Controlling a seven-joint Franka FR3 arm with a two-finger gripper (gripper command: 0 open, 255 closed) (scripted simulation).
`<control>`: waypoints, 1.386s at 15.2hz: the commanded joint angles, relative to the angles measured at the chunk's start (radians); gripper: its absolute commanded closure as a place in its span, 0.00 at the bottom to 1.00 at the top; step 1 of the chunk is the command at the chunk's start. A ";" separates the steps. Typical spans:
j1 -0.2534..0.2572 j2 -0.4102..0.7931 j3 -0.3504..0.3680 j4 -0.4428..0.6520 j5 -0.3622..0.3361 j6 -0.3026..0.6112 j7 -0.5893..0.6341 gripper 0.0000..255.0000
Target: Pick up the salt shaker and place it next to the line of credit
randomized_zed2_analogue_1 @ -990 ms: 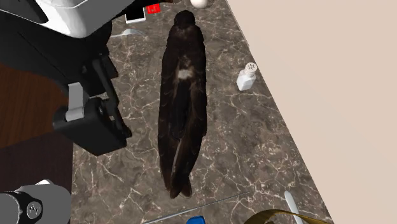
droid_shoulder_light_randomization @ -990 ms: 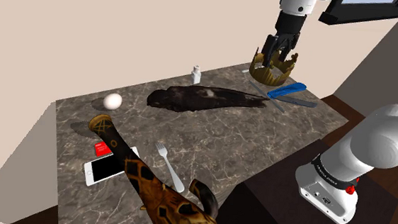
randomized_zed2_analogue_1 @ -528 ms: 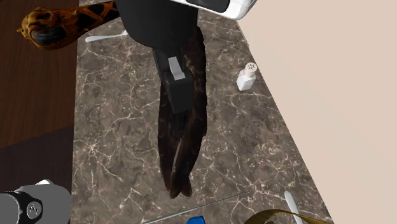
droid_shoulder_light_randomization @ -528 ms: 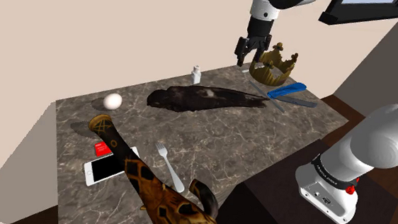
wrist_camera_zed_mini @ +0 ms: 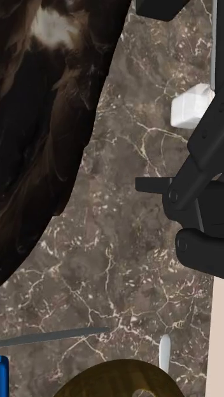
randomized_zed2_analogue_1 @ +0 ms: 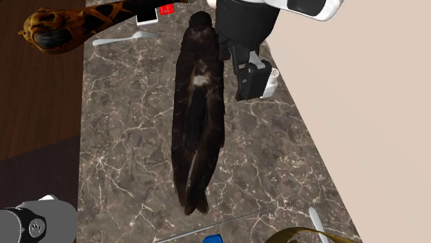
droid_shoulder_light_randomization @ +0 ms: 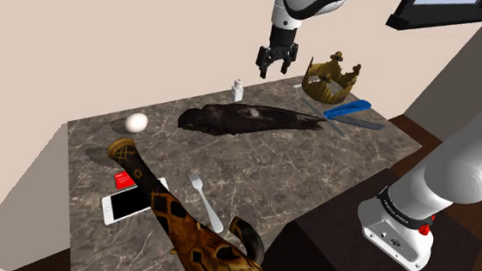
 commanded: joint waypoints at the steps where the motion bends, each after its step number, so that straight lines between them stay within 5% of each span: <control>1: 0.007 0.078 0.005 0.069 -0.016 0.014 0.026 0.00; 11: 0.058 0.486 -0.007 0.522 -0.090 -0.012 0.110 0.00; 21: 0.060 0.523 -0.012 0.475 -0.096 0.071 0.114 0.00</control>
